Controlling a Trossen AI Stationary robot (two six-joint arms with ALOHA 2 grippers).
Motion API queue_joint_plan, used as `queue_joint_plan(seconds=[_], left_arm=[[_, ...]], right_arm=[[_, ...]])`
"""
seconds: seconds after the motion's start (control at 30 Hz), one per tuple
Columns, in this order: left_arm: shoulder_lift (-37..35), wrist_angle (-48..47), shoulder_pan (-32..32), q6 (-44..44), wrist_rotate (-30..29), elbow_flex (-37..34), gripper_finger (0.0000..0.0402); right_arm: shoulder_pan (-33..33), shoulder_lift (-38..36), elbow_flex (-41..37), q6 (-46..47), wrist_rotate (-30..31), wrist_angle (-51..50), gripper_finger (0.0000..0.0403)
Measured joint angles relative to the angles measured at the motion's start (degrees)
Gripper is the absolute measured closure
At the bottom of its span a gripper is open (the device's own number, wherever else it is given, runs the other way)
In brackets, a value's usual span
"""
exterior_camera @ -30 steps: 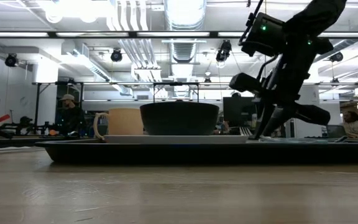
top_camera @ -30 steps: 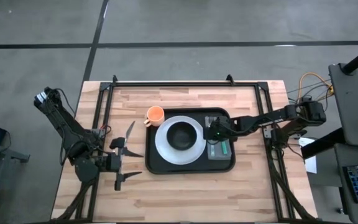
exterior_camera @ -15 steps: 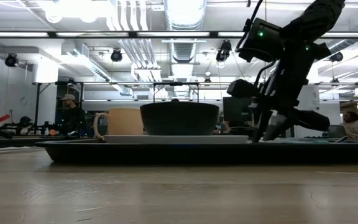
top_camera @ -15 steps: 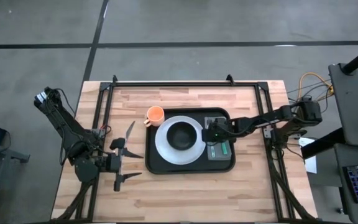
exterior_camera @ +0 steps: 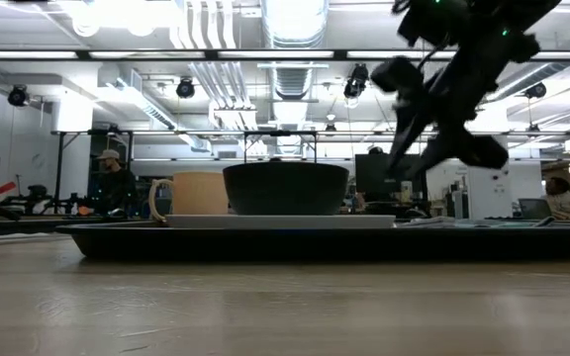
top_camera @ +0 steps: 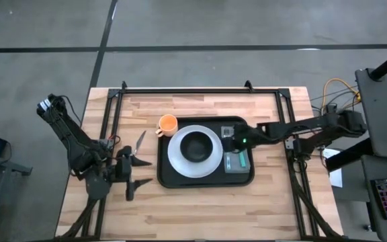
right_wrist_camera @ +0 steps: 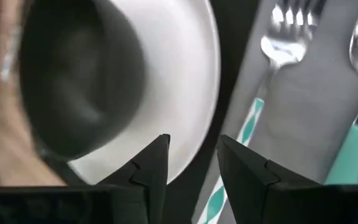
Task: Set up tray
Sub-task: Put the green knife on top of the grey napkin on the black serving tray to the left side of the green spoon
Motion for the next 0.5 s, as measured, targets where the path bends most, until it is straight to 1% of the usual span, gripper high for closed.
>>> queue_joint_plan(seconds=[0.07,0.13,0.27,0.37,0.43,0.5], left_arm=[[0.0,-5.9,0.0,-6.5,-1.5,0.0,0.0153],[0.1,-11.2,0.0,-13.0,-1.6,0.0,0.0155],[1.7,-23.9,0.0,-29.8,-1.4,0.0,0.0156],[3.7,-36.0,0.0,-45.0,1.9,-0.1,0.0156],[5.5,-43.5,0.0,-55.6,5.7,-0.1,0.0156],[7.4,-50.1,0.0,-64.1,10.8,-0.1,0.0156]], right_arm=[[-0.1,-3.2,0.0,-2.5,0.2,-1.1,0.0271],[-0.1,-6.5,0.0,-5.0,0.3,-2.9,0.0271],[-0.1,-12.3,0.0,-11.0,0.4,-6.4,0.0274],[0.0,-15.8,0.0,-15.7,0.4,-8.1,0.0275],[0.1,-17.4,0.0,-18.2,0.5,-9.2,0.0273],[0.1,-18.4,0.0,-20.8,0.6,-9.5,0.0271]])
